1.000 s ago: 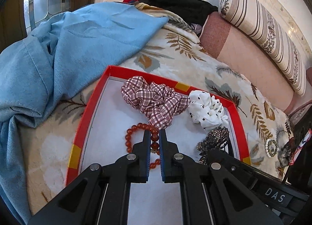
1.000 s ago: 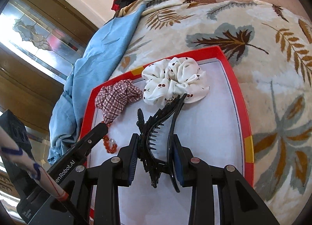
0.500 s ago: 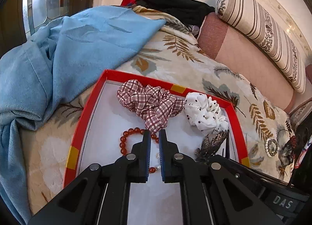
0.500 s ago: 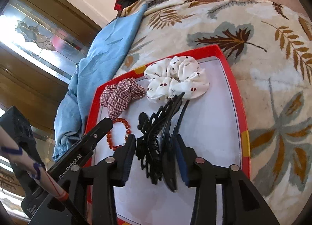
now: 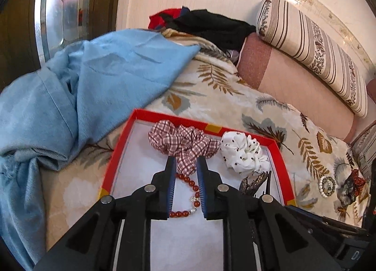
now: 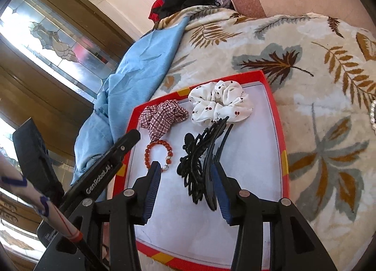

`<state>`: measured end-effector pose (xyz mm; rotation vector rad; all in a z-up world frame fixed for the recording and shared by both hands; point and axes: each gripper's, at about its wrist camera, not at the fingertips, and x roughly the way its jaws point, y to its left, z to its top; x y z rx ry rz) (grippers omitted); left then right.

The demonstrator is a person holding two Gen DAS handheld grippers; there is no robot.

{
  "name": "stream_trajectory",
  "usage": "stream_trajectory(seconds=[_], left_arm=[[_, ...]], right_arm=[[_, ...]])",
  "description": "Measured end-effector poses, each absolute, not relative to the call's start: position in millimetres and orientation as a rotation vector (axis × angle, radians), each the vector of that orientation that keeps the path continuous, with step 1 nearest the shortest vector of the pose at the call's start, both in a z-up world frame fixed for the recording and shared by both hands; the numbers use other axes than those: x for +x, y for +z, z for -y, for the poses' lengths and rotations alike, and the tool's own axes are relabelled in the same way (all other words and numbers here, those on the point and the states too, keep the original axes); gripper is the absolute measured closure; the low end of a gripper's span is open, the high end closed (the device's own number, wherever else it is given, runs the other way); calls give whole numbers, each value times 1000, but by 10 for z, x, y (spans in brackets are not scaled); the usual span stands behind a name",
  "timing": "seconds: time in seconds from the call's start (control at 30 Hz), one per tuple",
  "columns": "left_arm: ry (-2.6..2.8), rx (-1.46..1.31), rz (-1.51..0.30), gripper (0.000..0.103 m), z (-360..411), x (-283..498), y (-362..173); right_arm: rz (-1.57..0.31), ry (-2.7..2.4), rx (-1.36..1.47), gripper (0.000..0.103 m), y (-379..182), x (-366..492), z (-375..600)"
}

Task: Organize jewelry
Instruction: 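Lower the bracelet and claw clip into the tray and open both grippers, then move both open grippers back over the remaining accessories on the blanket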

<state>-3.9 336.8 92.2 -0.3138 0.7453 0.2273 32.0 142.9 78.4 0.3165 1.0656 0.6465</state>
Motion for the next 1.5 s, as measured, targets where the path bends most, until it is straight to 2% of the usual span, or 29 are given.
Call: stream_trajectory(seconds=[0.4, 0.7, 1.23, 1.5], left_arm=[[210, -313, -634, 77, -3182, -109, 1119], [105, -236, -576, 70, -2560, -337, 1254], [-249, -148, -808, 69, -872, -785, 854], [-327, -82, -864, 69, -338, -515, 910]], right_arm=[[-1038, 560, 300, 52, 870, -16, -842], [-998, 473, 284, 52, 849, -348, 11], [-919, 263, 386, 52, 629, -647, 1579], [-832, 211, 460, 52, 845, -624, 2157]])
